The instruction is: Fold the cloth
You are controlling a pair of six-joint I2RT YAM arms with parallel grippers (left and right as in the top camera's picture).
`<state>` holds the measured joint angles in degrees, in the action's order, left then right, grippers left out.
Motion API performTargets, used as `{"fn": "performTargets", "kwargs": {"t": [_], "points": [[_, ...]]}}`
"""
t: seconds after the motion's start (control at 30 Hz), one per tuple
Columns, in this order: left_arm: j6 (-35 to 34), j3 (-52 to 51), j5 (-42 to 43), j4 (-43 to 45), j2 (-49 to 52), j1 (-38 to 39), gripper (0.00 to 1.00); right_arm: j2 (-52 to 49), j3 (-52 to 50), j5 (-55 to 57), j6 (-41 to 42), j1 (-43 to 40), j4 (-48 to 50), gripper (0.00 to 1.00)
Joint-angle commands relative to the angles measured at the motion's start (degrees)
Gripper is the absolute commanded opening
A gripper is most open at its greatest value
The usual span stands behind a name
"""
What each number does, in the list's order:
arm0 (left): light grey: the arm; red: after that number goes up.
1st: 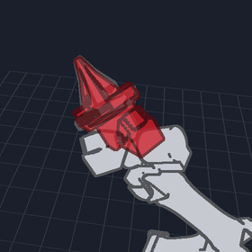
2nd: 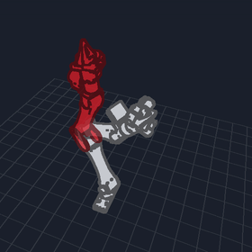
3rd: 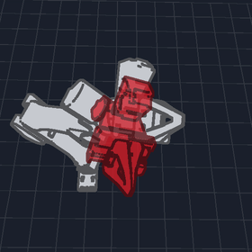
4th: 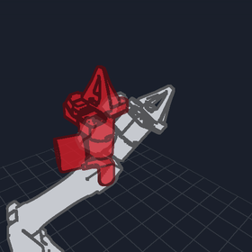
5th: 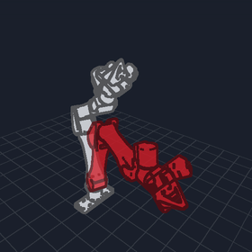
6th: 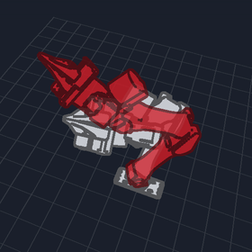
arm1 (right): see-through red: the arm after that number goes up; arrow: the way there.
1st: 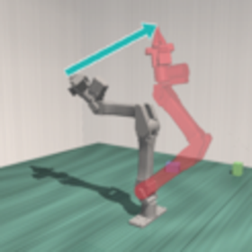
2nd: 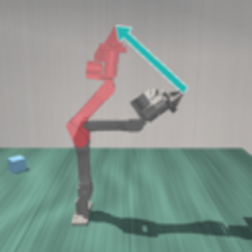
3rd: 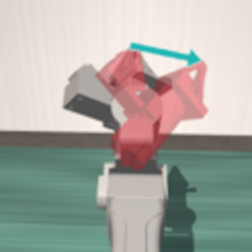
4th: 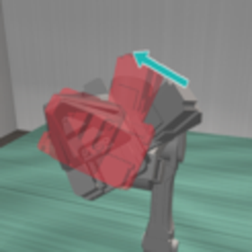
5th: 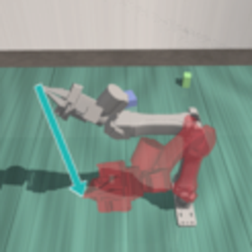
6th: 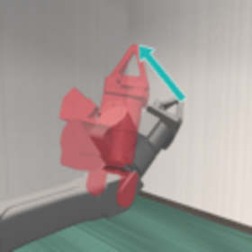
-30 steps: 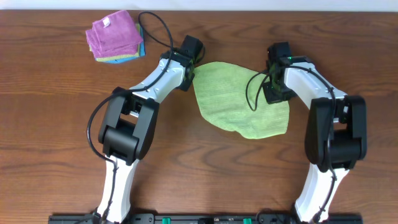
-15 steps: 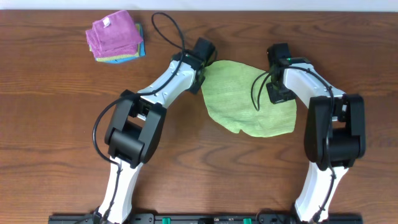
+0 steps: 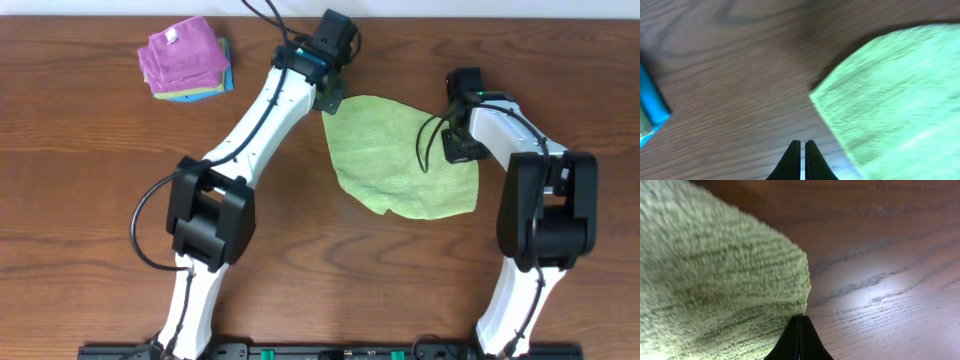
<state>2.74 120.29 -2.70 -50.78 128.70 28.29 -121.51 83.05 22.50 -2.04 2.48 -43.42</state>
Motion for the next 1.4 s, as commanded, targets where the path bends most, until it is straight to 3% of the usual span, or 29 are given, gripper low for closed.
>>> {"fn": "performTargets", "kwargs": {"t": [0.0,0.2,0.4,0.67,0.87,1.23,1.37], "points": [[-2.6,1.4,6.3,-0.7,-2.9,-0.1,0.06,-0.8,3.7,-0.3,1.4,-0.3,-0.3,0.01],[-3.0,1.4,12.1,-3.7,-3.1,0.0,0.06,-0.8,9.3,-5.2,1.4,-0.3,-1.6,0.01],[-3.3,0.8,18.1,-5.3,-3.1,1.2,0.06,-0.7,12.1,-22.9,2.9,-0.2,-4.5,0.01],[-5.3,-5.7,19.1,-5.4,-3.1,2.8,0.06,-0.7,12.1,-25.1,3.7,-0.2,-8.9,0.01],[-6.0,-10.8,28.5,-6.7,-3.1,0.6,0.06,1.6,12.1,-24.8,1.1,-0.4,-11.4,0.01],[-5.0,-11.8,16.1,-11.6,-17.8,1.8,0.06,19.3,10.8,-21.2,1.1,-1.1,-14.4,0.01],[-4.9,-19.4,14.5,-12.5,-25.2,1.7,0.06,29.3,4.5,-20.8,1.1,-1.1,-13.1,0.01]]}}
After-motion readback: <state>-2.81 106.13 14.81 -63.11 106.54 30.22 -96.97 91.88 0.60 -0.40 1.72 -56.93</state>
